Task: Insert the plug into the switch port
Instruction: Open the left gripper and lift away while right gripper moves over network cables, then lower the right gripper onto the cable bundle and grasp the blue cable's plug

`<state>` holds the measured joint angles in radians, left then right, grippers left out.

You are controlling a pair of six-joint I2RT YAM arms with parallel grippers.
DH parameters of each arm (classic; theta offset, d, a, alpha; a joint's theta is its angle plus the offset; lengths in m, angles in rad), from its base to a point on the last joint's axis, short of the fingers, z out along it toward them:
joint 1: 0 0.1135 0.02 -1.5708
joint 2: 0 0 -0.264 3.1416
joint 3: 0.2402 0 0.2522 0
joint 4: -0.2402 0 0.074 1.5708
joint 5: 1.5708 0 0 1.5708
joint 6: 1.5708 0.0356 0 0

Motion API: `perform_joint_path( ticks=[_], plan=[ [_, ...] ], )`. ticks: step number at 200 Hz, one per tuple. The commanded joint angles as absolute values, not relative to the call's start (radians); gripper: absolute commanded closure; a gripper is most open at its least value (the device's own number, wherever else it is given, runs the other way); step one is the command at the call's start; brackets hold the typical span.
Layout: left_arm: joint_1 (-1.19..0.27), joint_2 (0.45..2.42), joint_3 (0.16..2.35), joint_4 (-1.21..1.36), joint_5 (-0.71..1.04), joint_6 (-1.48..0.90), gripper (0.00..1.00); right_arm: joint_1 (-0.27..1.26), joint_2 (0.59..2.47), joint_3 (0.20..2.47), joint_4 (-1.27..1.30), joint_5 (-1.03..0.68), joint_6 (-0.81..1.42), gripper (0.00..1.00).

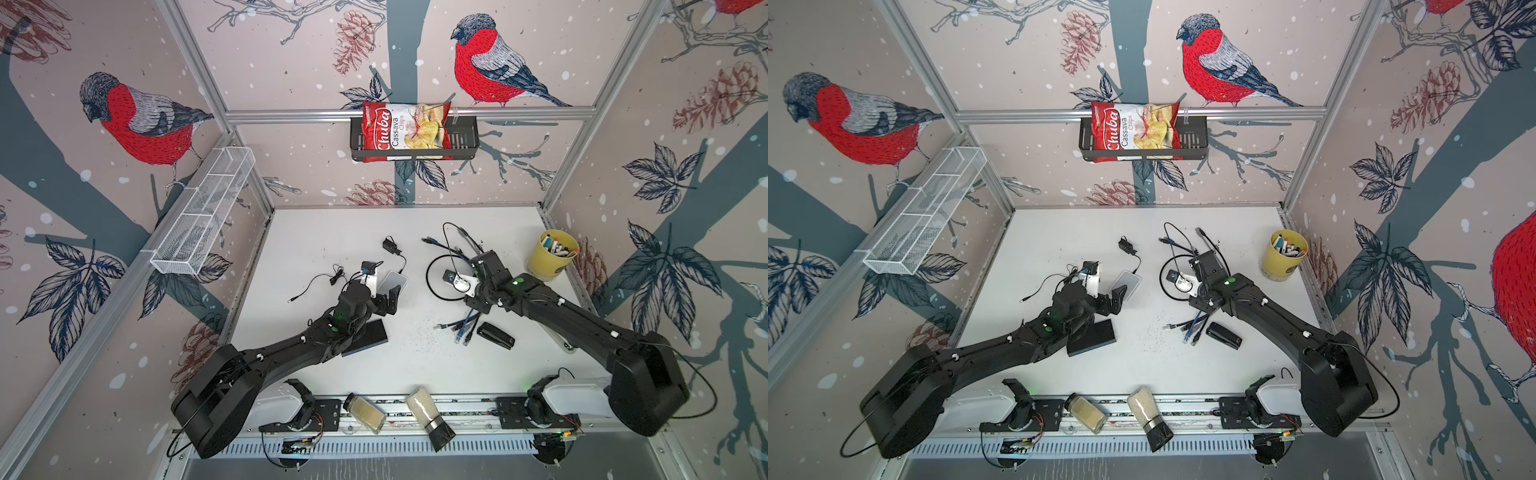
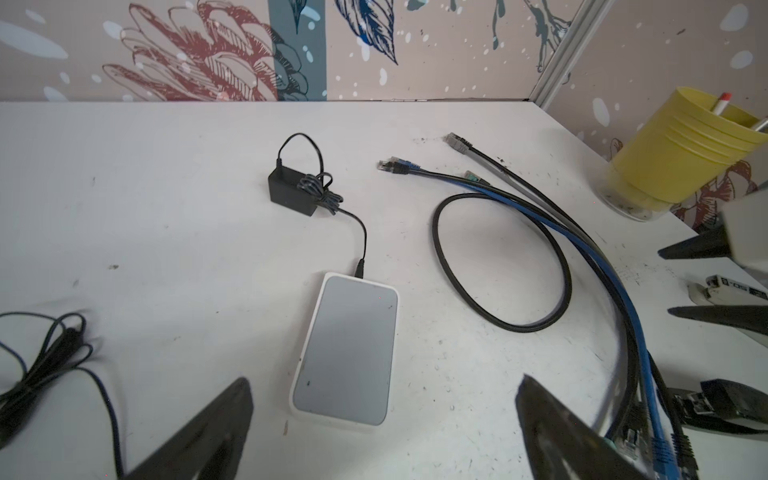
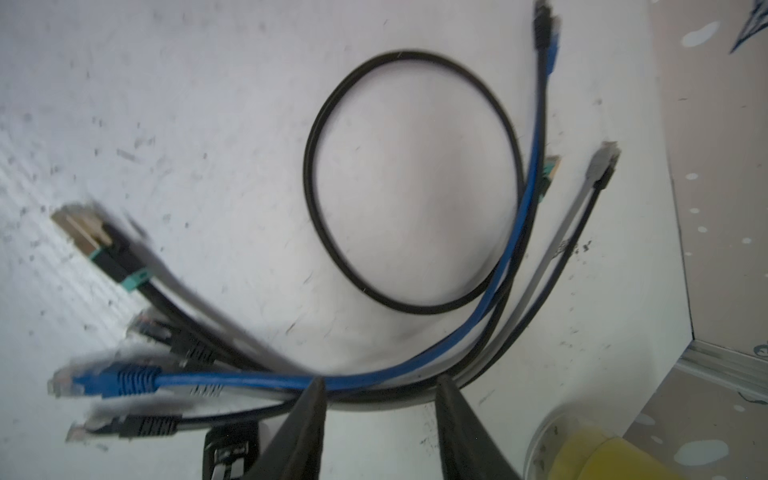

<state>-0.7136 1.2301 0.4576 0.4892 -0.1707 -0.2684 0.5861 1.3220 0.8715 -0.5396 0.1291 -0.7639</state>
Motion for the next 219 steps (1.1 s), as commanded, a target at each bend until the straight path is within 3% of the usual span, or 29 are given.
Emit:
perform_joint_path(
  ticks=[1, 67, 172, 219],
  plan=[
    [-0.728, 1.234, 0.463, 0.548, -0.215, -0.183, 0.03, 0.586, 1.322, 0.859, -0.611, 0.122, -0.866, 0.56],
    [-0.730, 1.212, 0.396, 0.665, -0.245, -0.144, 0.04, 0.584, 1.399, 0.864, -0.640, 0.103, -0.945, 0.57],
    [-0.730, 1.236, 0.402, 0.644, -0.240, -0.152, 0.04, 0.606, 1.513, 0.866, -0.578, 0.107, -0.981, 0.58],
    [-0.730, 1.243, 0.411, 0.641, -0.237, -0.152, 0.04, 0.611, 1.539, 0.870, -0.550, 0.093, -0.995, 0.66]
  ],
)
